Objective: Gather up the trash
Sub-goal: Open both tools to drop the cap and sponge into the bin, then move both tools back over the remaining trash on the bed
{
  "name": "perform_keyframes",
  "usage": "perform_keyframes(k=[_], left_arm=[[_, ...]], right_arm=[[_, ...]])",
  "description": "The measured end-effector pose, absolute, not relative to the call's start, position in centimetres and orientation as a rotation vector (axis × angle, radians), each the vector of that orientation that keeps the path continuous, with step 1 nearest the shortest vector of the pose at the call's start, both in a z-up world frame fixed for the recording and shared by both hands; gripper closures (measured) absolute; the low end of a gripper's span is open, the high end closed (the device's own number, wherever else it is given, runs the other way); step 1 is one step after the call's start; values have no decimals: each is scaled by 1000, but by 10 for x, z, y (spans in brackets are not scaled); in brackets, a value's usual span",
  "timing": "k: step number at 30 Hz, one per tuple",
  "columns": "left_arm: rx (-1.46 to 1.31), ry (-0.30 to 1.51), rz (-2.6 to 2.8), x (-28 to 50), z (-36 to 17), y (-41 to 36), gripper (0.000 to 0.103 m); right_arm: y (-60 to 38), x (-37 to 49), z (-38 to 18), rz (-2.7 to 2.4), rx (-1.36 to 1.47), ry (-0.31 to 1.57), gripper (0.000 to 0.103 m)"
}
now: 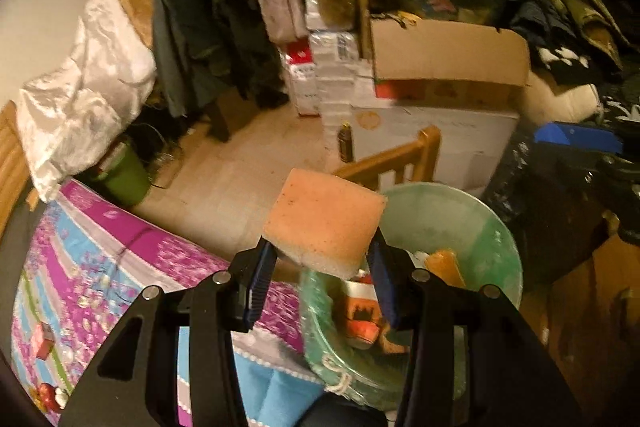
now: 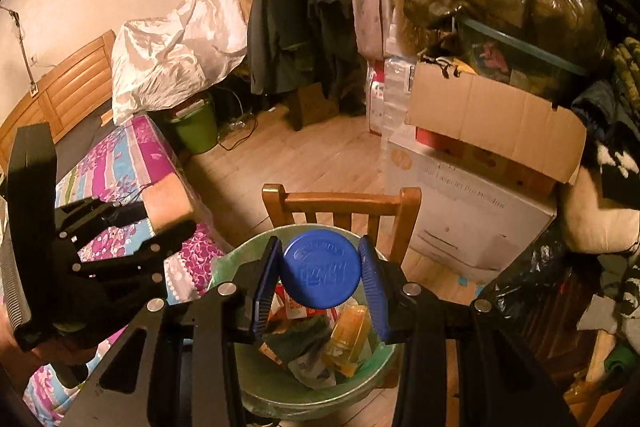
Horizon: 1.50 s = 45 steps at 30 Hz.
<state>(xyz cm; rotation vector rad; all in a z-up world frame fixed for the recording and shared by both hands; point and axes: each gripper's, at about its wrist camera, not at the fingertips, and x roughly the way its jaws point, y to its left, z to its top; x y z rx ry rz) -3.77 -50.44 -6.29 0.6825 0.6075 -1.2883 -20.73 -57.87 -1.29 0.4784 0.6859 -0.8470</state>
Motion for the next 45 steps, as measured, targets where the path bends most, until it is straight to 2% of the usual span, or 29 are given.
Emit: perform_keyframes(k=[10,11,12,13,14,33,40,45], left_arm=[[679,651,-1367,-43,-72,-508,59],[681,659,-1379,-44,-74,-509,56],[684,664,-1381,-44,-75,-509,44],[682,666,-1378,-43,-76,-509,38],[672,664,-1378,-43,-77,-509,35],[602,646,-1268,-21,-76,-491,35],[523,495,-1075,6,-67,-448,34],[471,446,-937,34,-65,-406,30]], right_arm=[[-583,-206,-21,-817,511,680,62],[-585,-206,-22,-813,519,677,60],[-588,-206,-25,-804,533,680,55],[-589,-207,-27,-802,540,677,41],[-590,-208,-27,-809,540,672,37],[-578,-199,-26,-808,491,607,37],[-548,-180,-10,-837,398,481,34],[-526,-160,-1,-829,374,386,32]])
